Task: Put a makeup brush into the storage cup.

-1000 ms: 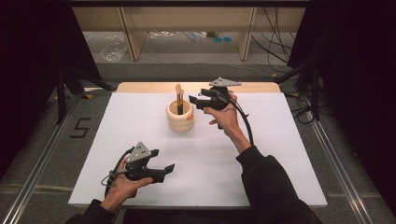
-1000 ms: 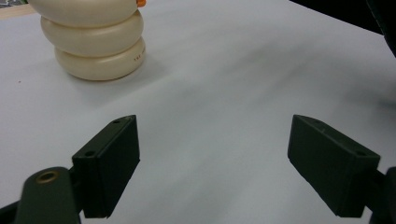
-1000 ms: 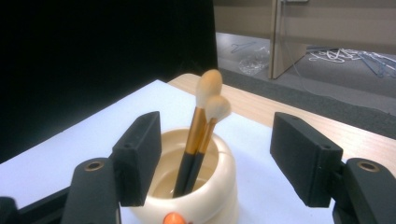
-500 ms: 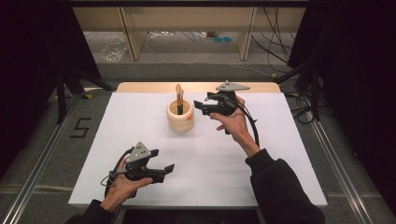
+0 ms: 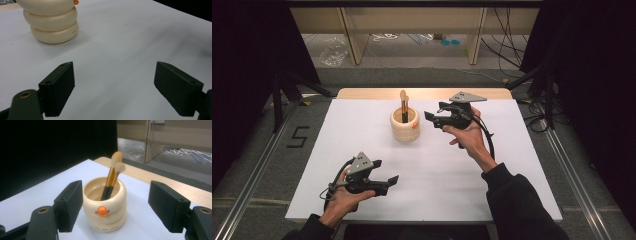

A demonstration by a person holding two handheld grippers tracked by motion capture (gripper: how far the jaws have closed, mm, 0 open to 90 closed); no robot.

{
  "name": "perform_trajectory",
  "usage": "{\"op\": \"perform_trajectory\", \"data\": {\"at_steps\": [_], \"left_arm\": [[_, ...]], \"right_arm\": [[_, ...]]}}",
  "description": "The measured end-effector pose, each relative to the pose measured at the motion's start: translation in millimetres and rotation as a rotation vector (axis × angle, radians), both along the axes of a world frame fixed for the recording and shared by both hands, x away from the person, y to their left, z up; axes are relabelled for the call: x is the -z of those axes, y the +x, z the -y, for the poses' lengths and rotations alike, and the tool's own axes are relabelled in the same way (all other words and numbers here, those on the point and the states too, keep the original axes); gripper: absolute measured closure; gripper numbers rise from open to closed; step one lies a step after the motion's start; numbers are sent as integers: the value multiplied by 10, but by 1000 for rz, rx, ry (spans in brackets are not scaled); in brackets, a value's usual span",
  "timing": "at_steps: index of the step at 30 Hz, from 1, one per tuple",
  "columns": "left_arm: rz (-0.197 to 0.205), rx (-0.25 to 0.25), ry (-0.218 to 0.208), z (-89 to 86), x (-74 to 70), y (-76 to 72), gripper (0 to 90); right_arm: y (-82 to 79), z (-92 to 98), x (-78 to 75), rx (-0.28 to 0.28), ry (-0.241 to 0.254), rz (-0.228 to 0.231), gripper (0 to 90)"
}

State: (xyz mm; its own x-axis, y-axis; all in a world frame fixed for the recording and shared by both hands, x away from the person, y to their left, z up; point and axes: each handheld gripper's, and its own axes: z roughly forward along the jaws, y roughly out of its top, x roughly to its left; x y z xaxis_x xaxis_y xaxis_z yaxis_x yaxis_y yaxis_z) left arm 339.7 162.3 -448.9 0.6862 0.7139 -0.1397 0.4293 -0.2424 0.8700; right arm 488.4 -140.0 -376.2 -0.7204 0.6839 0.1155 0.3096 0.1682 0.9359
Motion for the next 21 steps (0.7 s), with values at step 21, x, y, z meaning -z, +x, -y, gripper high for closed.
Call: {"op": "perform_trajectory", "data": {"at_steps": [21], "left_arm": [[-6, -9, 3, 4, -2, 3, 166]], "right_arm": [[-232, 169, 86, 3, 6, -6, 282]]}}
